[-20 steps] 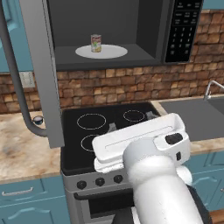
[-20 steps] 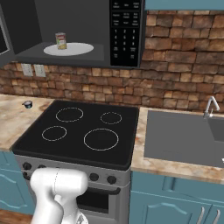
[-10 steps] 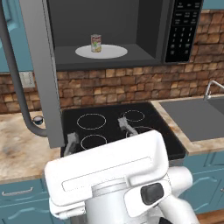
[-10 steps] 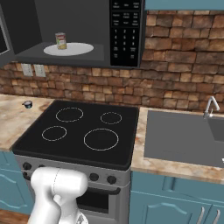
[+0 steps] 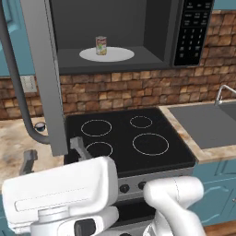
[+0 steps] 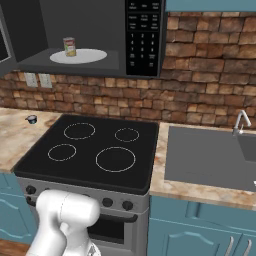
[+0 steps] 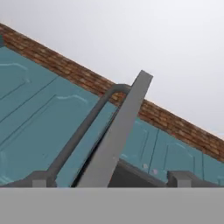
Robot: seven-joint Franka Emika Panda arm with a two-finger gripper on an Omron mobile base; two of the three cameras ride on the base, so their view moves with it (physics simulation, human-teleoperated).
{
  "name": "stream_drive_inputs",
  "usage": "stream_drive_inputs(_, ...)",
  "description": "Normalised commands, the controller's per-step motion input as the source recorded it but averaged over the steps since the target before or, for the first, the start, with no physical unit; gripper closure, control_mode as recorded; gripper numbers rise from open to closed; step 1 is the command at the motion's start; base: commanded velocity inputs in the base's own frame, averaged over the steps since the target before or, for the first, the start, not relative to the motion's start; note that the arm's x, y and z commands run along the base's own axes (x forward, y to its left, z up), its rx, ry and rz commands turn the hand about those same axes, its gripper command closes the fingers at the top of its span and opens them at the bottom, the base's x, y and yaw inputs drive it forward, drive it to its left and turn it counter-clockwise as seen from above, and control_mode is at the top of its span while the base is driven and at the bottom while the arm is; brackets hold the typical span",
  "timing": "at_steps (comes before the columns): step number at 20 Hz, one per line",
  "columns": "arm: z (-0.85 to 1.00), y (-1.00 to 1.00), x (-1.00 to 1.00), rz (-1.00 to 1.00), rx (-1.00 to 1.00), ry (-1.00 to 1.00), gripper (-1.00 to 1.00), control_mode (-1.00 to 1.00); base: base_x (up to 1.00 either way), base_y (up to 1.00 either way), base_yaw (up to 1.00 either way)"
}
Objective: Close the microwave door.
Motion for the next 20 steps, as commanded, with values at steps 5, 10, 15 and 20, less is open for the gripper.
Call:
stream_drive_inputs(5,-0.3,0.61,0.03,-0.2,-0.11,0.15,-1.0,-1.0,0.0,0.0,0.0)
stream_drive_inputs(10,-0.19,0.68,0.01,-0.24,-0.08,0.07,-1.0,-1.0,0.0,0.0,0.0)
stream_drive_inputs(15,-0.01,0.57,0.0,-0.2,-0.05,0.0,-1.0,-1.0,0.0,0.0,0.0)
stream_drive_inputs(20,0.0,0.48,0.06,-0.17,-0.04,0.0,-1.0,-1.0,0.0,0.0,0.0)
